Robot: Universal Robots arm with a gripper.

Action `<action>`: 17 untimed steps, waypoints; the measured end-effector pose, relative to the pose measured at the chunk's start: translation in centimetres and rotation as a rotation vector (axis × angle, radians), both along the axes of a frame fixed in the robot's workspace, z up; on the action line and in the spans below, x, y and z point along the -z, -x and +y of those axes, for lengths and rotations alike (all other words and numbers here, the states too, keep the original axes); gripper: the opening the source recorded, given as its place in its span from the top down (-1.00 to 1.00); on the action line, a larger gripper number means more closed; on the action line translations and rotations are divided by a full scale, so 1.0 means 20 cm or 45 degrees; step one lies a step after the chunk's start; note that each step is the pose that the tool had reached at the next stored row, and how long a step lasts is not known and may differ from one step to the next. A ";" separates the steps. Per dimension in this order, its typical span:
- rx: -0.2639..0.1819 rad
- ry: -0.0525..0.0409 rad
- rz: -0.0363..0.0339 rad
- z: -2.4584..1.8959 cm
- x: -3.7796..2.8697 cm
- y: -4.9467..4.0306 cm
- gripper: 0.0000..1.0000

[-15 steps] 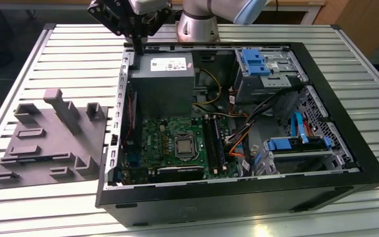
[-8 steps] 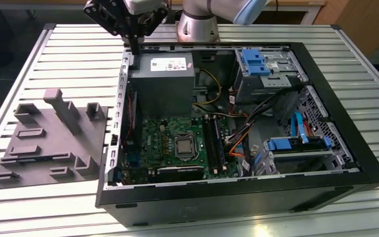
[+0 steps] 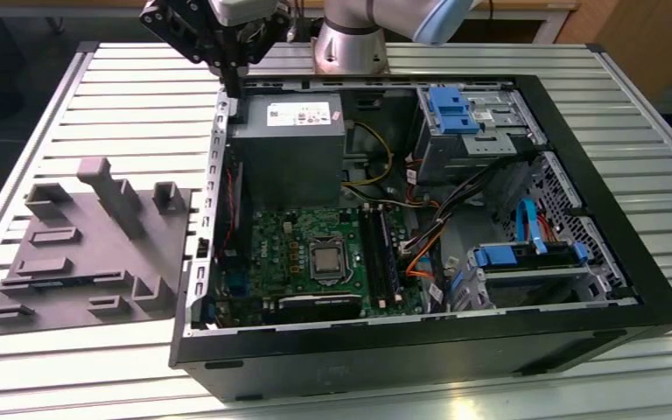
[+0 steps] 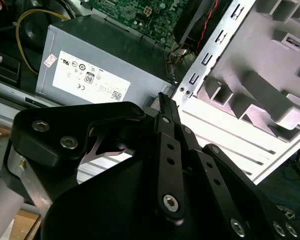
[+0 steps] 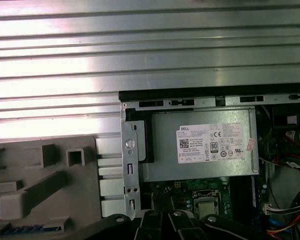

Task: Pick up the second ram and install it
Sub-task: 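Reach for the second ram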

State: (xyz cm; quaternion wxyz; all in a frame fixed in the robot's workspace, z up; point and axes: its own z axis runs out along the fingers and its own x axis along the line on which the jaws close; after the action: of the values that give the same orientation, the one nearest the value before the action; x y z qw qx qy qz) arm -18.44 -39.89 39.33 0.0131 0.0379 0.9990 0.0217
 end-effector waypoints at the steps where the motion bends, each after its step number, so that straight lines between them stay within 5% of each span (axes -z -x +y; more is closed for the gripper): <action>1: 0.000 0.000 0.0001 0.000 0.000 0.003 0.79; 17: 0.000 0.000 0.0000 0.000 0.000 0.052 0.79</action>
State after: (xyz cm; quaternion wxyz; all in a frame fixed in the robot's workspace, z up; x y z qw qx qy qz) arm -19.49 -39.89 39.33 0.0131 0.0379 0.9990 0.0217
